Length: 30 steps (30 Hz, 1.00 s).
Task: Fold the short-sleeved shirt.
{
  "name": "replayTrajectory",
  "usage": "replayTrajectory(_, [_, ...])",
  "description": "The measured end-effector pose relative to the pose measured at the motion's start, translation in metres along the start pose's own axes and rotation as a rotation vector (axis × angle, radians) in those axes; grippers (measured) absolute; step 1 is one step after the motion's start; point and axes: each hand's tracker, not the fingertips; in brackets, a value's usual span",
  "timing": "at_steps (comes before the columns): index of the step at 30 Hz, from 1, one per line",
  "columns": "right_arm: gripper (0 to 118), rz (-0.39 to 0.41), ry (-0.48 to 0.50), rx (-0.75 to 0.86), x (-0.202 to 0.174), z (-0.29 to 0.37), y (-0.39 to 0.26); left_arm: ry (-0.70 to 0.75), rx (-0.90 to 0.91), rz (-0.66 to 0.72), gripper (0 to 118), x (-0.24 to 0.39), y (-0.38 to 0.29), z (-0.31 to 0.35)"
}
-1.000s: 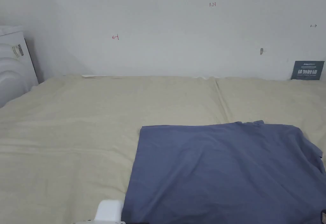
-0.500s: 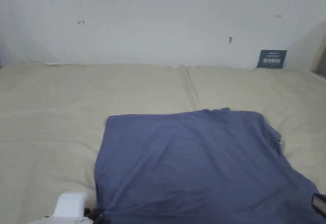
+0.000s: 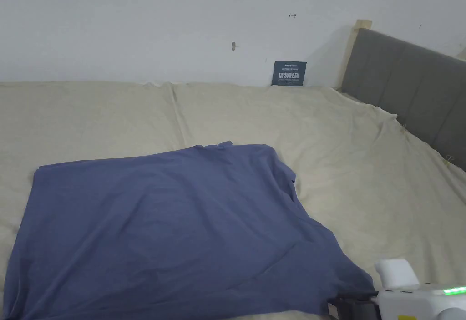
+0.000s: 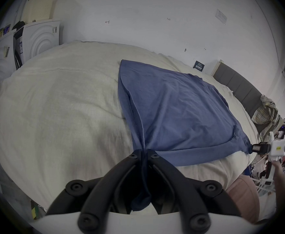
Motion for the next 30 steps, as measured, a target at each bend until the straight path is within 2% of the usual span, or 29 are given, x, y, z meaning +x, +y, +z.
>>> replayTrajectory(2, [9, 0.031, -0.024, 0.025, -0.005, -0.002, -0.003, 0.005, -0.009, 0.002, 6, -0.001, -0.001, 0.0])
replayTrajectory(3, [4, 0.016, -0.012, 0.024, -0.004, -0.004, -0.003, 0.002, -0.014, 0.01, 6, -0.004, 0.0, -0.004])
replayTrajectory(5, [4, -0.011, 0.017, 0.034, -0.004, -0.003, -0.003, -0.004, -0.022, 0.02, 6, -0.007, 0.0, -0.008])
replayTrajectory(9, [4, -0.01, 0.027, 0.052, -0.001, 0.004, -0.005, -0.005, -0.021, 0.03, 6, -0.004, 0.0, -0.004])
replayTrajectory(18, [4, -0.034, 0.068, 0.156, -0.012, 0.064, 0.004, -0.064, 0.009, 0.114, 6, -0.006, 0.012, 0.025])
replayTrajectory(25, [4, -0.029, 0.072, 0.141, -0.023, 0.094, 0.017, -0.07, 0.009, 0.112, 6, -0.015, 0.021, 0.041])
replayTrajectory(30, [4, -0.016, 0.044, 0.084, -0.027, 0.092, 0.057, -0.085, -0.014, 0.128, 6, -0.015, 0.049, 0.038])
